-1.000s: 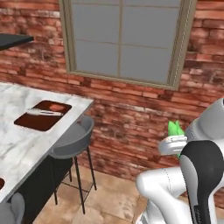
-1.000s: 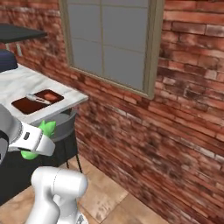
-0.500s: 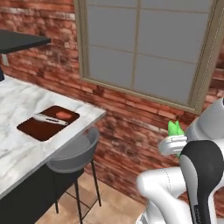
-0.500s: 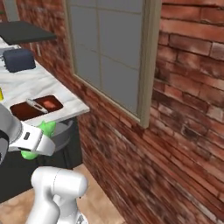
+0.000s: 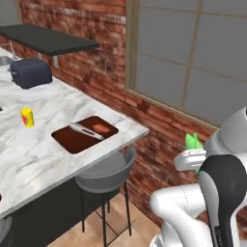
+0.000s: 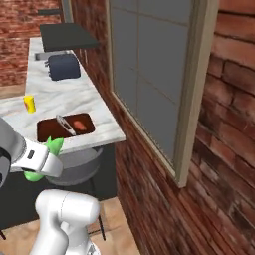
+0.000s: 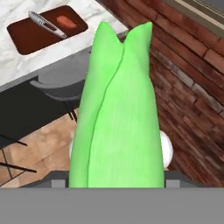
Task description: Gather the sweet potato and corn from the fridge and place them on a tray on the dining counter. Then gather the fish and steak from the fridge and place them on the other tray.
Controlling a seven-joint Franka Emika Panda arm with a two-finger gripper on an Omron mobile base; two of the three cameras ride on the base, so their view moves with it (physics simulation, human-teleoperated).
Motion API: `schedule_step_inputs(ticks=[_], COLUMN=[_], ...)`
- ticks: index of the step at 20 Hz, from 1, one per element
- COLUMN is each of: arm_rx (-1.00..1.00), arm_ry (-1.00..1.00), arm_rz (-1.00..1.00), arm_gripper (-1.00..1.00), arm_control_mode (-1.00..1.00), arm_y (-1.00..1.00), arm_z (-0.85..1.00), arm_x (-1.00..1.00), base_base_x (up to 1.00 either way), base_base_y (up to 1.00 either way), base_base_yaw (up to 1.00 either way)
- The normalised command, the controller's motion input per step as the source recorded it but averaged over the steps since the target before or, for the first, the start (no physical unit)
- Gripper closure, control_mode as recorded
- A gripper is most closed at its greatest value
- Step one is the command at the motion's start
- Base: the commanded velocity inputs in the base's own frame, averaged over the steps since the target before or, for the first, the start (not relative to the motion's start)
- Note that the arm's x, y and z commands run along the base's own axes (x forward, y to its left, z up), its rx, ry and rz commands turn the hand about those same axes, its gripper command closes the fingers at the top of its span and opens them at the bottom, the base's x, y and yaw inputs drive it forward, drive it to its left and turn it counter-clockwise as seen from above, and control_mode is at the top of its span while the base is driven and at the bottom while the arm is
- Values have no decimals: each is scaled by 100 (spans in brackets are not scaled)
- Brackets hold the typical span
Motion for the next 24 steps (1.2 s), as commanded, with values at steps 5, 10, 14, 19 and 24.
schedule_step_inputs(ticks=[5,10,14,19,24], arm_rx=[0,0,0,0,1], arm_ry=[0,0,0,0,1], arm_rz=[0,0,0,0,5], arm_gripper=[100,100,100,100,100], arm_control_mode=[100,100,100,100,-100], arm_y=[0,0,0,0,-6], arm_z=[0,0,0,0,0], arm_x=[0,0,0,0,20], base_base_x=[62,69,79,67,67], base_base_y=[0,0,-14,-42,-29], base_base_yaw=[48,48,41,32,24])
